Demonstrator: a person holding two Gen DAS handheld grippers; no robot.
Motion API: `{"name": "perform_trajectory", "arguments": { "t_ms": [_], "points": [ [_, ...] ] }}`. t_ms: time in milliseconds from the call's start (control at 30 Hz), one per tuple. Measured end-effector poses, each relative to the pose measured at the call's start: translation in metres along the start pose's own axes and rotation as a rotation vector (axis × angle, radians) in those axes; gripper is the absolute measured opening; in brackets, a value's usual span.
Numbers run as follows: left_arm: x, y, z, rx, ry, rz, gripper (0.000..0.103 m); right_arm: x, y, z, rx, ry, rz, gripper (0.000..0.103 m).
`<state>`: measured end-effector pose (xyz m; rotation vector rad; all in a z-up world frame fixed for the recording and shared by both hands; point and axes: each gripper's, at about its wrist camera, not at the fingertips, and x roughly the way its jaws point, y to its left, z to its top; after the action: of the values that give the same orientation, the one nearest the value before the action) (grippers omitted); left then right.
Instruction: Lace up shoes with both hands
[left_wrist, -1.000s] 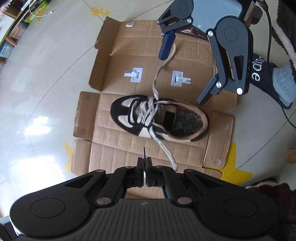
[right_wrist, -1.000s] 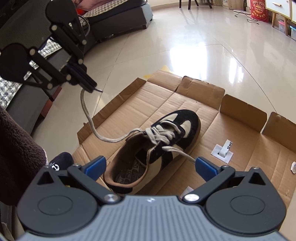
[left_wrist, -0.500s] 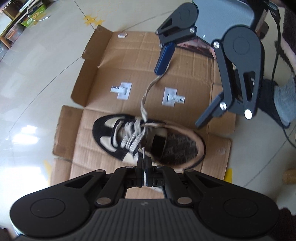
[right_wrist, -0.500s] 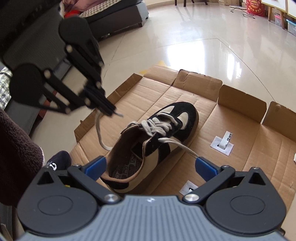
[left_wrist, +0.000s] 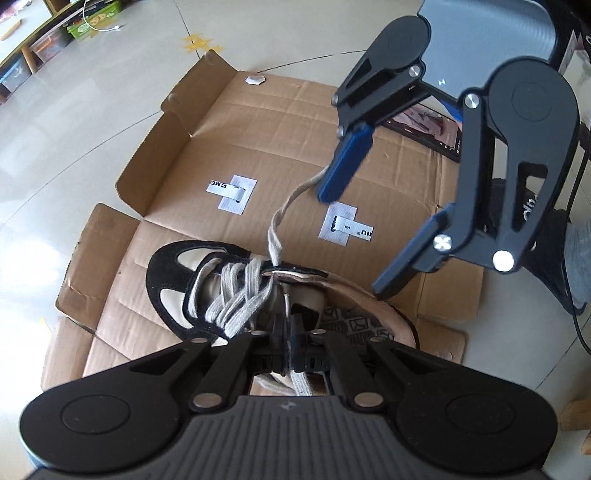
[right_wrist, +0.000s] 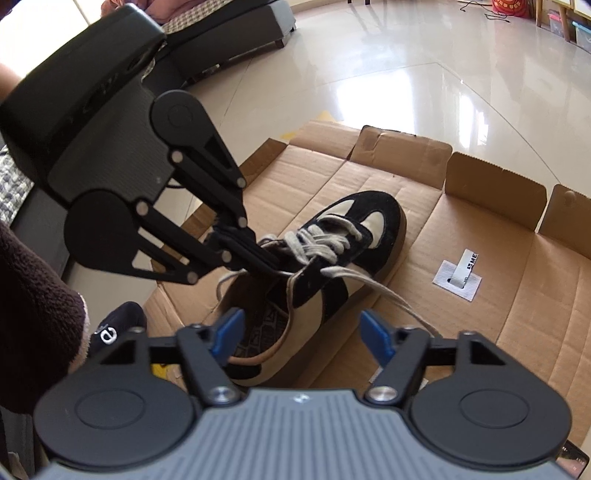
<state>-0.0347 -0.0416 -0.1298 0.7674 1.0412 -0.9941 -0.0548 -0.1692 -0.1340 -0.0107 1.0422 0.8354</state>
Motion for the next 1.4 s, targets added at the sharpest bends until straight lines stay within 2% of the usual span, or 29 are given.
{"name": "perform_trajectory", "arguments": {
  "t_ms": [167,367,633,967,1133,1233,1267,1333,1400],
  "points": [
    [0.002,0.003,-0.003,-0.029,-0.021,0.000,0.000,0.000,-0.011,0.002,0.059,0.001,0.006,0.067],
    [0.003,0.002,-0.004,-0.046,-0.060,-0.010,0.000,0.003,-0.018,0.001,0.084,0.025,-0.022,0.056],
    [0.002,-0.004,-0.013,-0.012,-0.132,-0.011,0.000,0.005,-0.017,0.001,0.060,0.026,-0.026,0.042],
    [-0.005,-0.011,-0.027,0.038,-0.234,0.018,0.000,0.008,-0.014,0.001,0.024,0.033,-0.036,0.041],
    [-0.004,-0.014,-0.032,0.040,-0.266,0.026,0.000,0.010,-0.007,0.007,0.023,0.023,-0.010,0.041],
    [-0.003,-0.014,-0.034,0.024,-0.274,0.029,0.000,0.016,0.007,0.014,-0.017,0.016,-0.008,0.032],
    [-0.002,-0.014,-0.034,0.018,-0.276,0.032,0.000,0.018,0.011,0.015,-0.029,0.015,-0.013,0.023],
    [-0.002,-0.014,-0.037,-0.003,-0.279,0.042,0.000,0.023,0.020,0.017,-0.060,0.018,-0.039,0.015],
    [-0.003,-0.014,-0.040,-0.023,-0.291,0.049,0.000,0.023,0.019,0.018,-0.045,0.015,-0.048,0.012]
  ]
}}
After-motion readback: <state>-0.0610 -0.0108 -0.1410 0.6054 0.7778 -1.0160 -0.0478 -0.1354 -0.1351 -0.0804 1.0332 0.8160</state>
